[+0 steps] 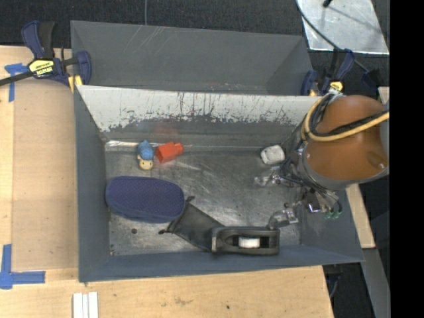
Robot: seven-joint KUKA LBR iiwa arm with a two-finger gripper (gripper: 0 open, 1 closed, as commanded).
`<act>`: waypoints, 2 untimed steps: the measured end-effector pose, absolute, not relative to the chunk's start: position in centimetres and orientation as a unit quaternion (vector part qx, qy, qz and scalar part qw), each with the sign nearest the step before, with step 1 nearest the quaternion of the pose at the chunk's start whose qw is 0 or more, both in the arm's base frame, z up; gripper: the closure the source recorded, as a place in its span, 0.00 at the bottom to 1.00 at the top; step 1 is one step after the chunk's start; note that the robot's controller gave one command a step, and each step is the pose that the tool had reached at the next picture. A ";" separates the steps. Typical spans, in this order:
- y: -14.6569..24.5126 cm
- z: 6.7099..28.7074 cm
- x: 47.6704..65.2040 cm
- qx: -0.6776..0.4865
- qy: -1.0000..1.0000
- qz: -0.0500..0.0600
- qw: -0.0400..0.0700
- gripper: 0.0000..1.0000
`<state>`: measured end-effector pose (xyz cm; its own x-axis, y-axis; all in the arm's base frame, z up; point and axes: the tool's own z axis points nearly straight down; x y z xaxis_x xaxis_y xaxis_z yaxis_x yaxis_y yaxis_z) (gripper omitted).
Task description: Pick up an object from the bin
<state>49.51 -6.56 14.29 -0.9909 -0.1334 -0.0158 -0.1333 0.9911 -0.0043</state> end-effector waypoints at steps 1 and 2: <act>-3.5 10.6 49.6 -0.139 0.990 -0.005 0.025 0.00; 3.6 7.7 50.3 -0.202 0.979 -0.004 0.023 0.00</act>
Offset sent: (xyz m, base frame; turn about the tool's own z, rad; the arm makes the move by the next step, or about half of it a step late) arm -0.0124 0.0326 -0.0440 -0.1491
